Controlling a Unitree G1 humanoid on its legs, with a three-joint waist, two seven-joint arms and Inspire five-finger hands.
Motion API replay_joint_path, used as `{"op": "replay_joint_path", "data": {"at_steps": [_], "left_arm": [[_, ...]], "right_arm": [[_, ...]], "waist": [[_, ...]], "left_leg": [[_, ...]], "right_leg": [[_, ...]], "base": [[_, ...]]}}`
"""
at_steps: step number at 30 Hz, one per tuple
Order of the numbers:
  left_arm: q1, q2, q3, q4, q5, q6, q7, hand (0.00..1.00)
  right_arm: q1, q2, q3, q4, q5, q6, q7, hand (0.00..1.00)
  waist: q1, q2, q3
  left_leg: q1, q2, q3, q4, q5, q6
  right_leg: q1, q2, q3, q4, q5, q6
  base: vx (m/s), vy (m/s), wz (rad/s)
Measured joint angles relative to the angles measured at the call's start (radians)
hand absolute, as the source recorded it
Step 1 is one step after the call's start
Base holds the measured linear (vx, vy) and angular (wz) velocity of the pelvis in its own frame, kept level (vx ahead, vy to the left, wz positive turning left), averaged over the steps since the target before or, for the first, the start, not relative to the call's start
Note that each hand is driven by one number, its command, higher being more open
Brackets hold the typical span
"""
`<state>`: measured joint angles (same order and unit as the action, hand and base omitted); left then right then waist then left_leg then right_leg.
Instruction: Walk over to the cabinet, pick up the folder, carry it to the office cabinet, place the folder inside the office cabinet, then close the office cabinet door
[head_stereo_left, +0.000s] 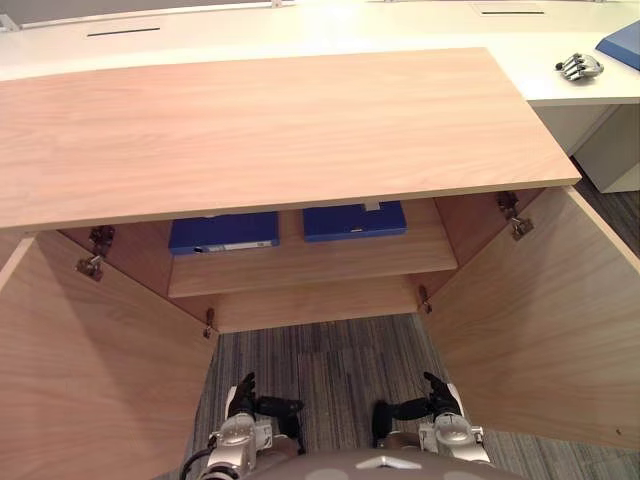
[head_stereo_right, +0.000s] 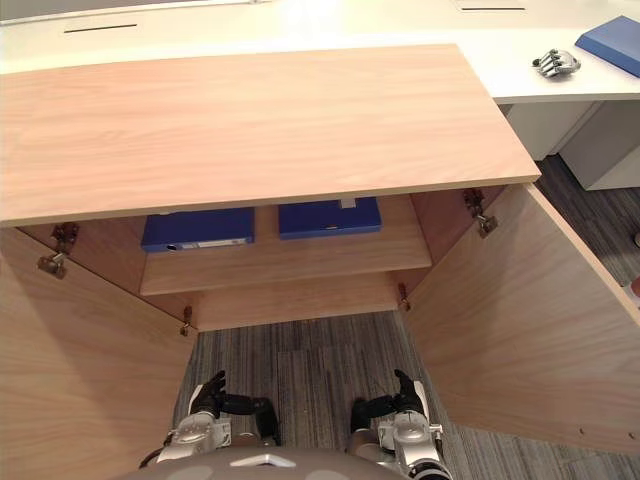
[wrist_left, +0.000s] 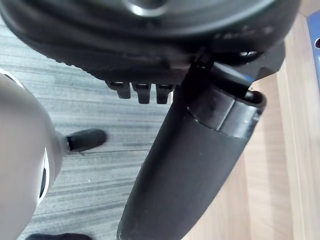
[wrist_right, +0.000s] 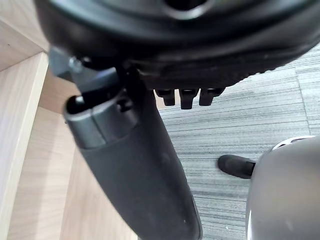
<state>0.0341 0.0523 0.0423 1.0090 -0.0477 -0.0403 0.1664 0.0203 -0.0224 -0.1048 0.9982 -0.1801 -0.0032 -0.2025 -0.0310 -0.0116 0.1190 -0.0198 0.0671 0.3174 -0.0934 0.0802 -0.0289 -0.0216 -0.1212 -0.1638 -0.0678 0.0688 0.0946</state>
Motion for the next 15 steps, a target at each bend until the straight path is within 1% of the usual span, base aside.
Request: {"op": "replay_joint_path", "data": {"at_steps": [2, 7, 10, 13, 14, 15], "left_arm": [[0.000, 0.000, 0.000, 0.000, 0.002, 0.000, 0.000, 1.00], [0.000, -0.001, 0.000, 0.012, 0.002, 0.001, 0.000, 1.00], [-0.001, -0.002, 0.000, 0.019, 0.002, 0.007, -0.001, 1.00], [-0.004, -0.001, 0.000, 0.021, 0.011, 0.008, -0.002, 1.00], [-0.006, 0.000, 0.000, 0.027, 0.021, 0.008, -0.003, 1.00], [-0.008, 0.000, 0.000, 0.032, 0.021, 0.008, -0.005, 1.00]], "right_arm": [[-0.005, 0.013, -0.035, 0.000, 0.028, 0.000, -0.003, 1.00], [-0.007, 0.015, -0.038, 0.000, 0.047, 0.000, -0.005, 1.00], [-0.005, 0.017, -0.081, 0.003, 0.089, 0.000, -0.007, 1.00], [-0.004, 0.013, -0.124, 0.008, 0.128, 0.000, -0.011, 1.00], [-0.004, 0.013, -0.144, 0.008, 0.145, 0.000, -0.011, 1.00], [-0.003, 0.013, -0.154, 0.008, 0.146, 0.000, -0.012, 1.00]], "waist": [[0.000, 0.000, -0.002], [0.000, 0.001, -0.003], [-0.001, 0.003, -0.005], [-0.002, 0.003, -0.010], [-0.003, 0.002, -0.012], [-0.004, 0.002, -0.013]], "left_leg": [[0.006, -0.001, 0.000, 0.000, -0.002, 0.001], [0.020, -0.001, 0.000, 0.004, -0.003, 0.001], [0.038, -0.001, 0.004, 0.003, -0.009, 0.000], [0.053, 0.000, 0.028, 0.000, -0.019, -0.005], [0.060, 0.000, 0.039, -0.001, -0.028, -0.011], [0.063, 0.000, 0.046, 0.000, -0.030, -0.010]], "right_leg": [[0.008, 0.001, 0.001, -0.008, 0.000, 0.000], [0.023, 0.003, 0.010, -0.017, 0.000, -0.001], [0.035, 0.004, 0.020, -0.018, -0.001, -0.003], [0.034, 0.004, 0.044, -0.015, 0.001, -0.004], [0.033, 0.004, 0.058, -0.014, 0.001, -0.004], [0.032, 0.004, 0.065, -0.013, 0.001, -0.004]], "base": [[0.01, -0.011, -0.04], [-0.01, -0.014, -0.07], [-0.03, -0.009, -0.09], [-0.06, 0.003, -0.22], [-0.06, 0.013, -0.33], [-0.04, 0.016, -0.35]]}}
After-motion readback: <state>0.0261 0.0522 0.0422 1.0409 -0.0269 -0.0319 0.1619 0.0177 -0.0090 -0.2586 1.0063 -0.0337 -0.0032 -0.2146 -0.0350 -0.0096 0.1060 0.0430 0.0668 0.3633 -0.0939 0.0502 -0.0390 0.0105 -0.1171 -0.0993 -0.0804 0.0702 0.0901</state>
